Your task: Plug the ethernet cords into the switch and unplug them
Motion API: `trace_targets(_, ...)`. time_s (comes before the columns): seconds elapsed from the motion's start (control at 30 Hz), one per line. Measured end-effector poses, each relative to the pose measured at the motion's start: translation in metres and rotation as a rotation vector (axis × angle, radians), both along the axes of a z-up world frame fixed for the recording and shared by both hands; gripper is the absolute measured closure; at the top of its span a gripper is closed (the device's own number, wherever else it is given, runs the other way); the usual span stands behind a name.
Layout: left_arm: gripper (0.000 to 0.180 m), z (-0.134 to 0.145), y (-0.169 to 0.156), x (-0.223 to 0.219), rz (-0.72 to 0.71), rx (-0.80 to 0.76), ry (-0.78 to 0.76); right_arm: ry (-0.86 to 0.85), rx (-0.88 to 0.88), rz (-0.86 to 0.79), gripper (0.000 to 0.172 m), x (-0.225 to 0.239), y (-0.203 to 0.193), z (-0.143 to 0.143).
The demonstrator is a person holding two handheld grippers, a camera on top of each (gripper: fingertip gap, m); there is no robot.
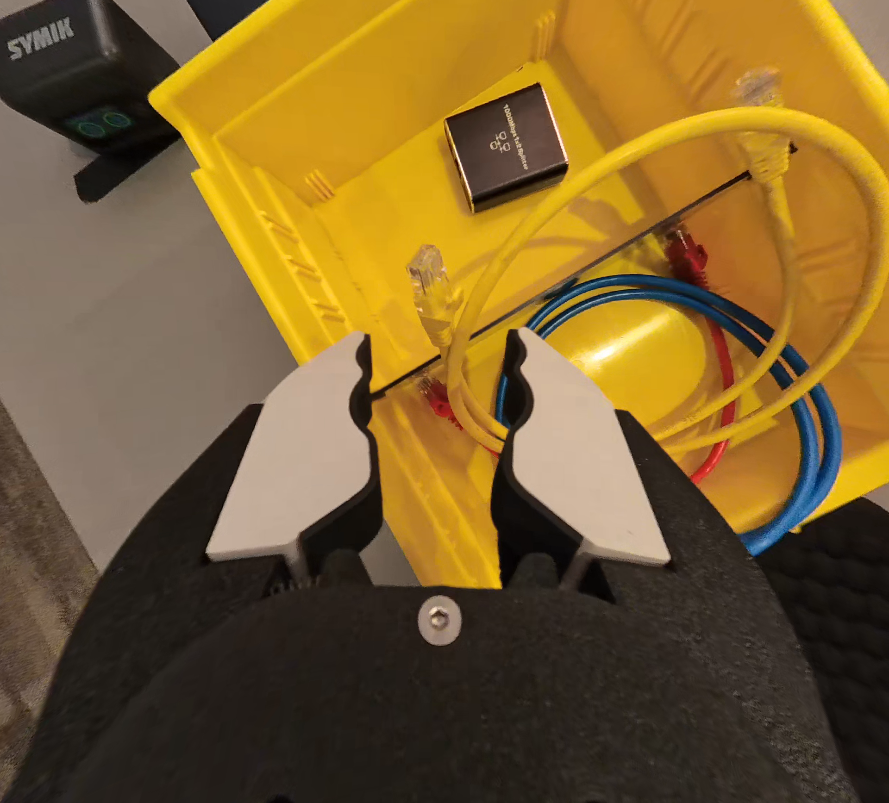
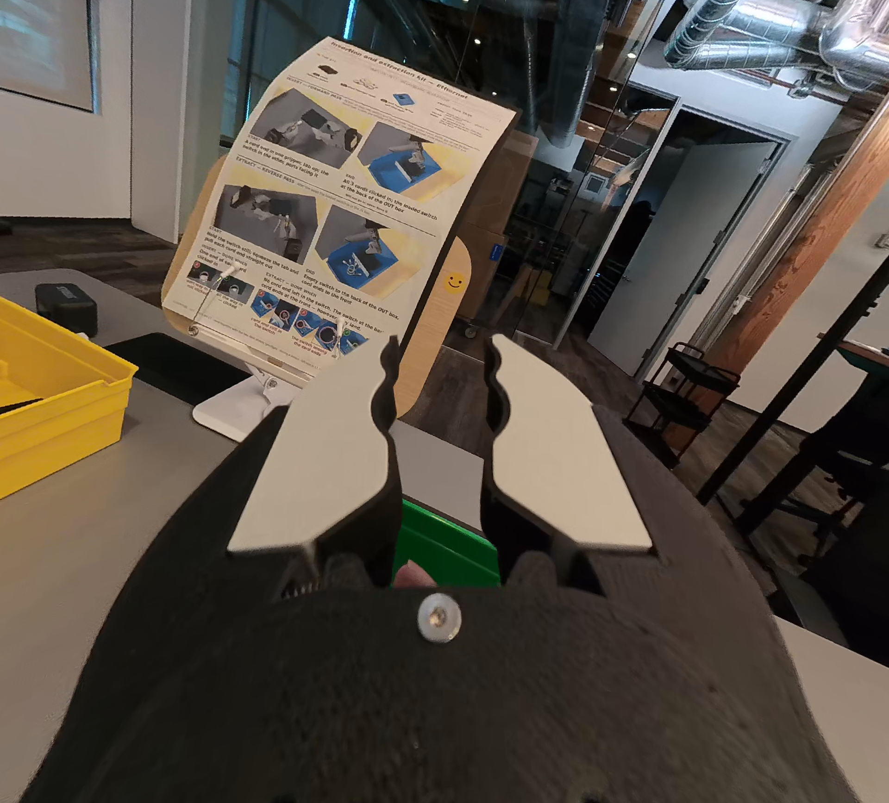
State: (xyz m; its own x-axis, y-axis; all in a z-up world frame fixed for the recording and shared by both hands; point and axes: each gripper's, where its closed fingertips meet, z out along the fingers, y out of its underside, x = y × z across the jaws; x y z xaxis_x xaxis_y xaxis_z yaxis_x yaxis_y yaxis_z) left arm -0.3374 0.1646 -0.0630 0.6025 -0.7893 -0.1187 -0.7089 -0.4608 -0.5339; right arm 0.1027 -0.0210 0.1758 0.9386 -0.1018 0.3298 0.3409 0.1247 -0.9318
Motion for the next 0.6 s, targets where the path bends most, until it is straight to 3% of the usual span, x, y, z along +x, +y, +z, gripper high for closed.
trace_targets(0.07, 0.123, -0.005, 0.006, -0.003, -0.01, 0.01, 0.047, -0.013, -0.004, 0.002, 0.137, 0.0, 0.001, -0.001)
trace_targets(0.23, 0.134, -0.01, 0.007, 0.0, -0.049, -0.016, 0.077, -0.01, 0.001, 0.017, 0.137, 0.0, 0.001, -0.001)
trace_targets(0.33, 0.158, -0.006, 0.004, 0.005, -0.093, 0.006, 0.047, -0.008, 0.029, 0.013, 0.138, 0.004, -0.001, 0.002)
trace_targets(0.43, 0.162, -0.003, -0.001, 0.005, -0.118, -0.008, 0.038, 0.034, 0.045, 0.018, 0.139, 0.01, -0.003, 0.003)
trace_targets(0.53, 0.161, -0.003, -0.003, 0.002, -0.123, -0.018, 0.043, 0.05, 0.02, 0.037, 0.139, 0.013, -0.002, -0.001)
trace_targets(0.57, 0.156, -0.003, -0.003, 0.0, -0.112, -0.03, 0.048, 0.047, 0.012, 0.029, 0.139, 0.015, -0.002, -0.002)
trace_targets(0.6, 0.139, -0.005, -0.003, -0.003, -0.096, -0.05, 0.057, 0.037, 0.006, 0.021, 0.139, 0.017, -0.001, -0.004)
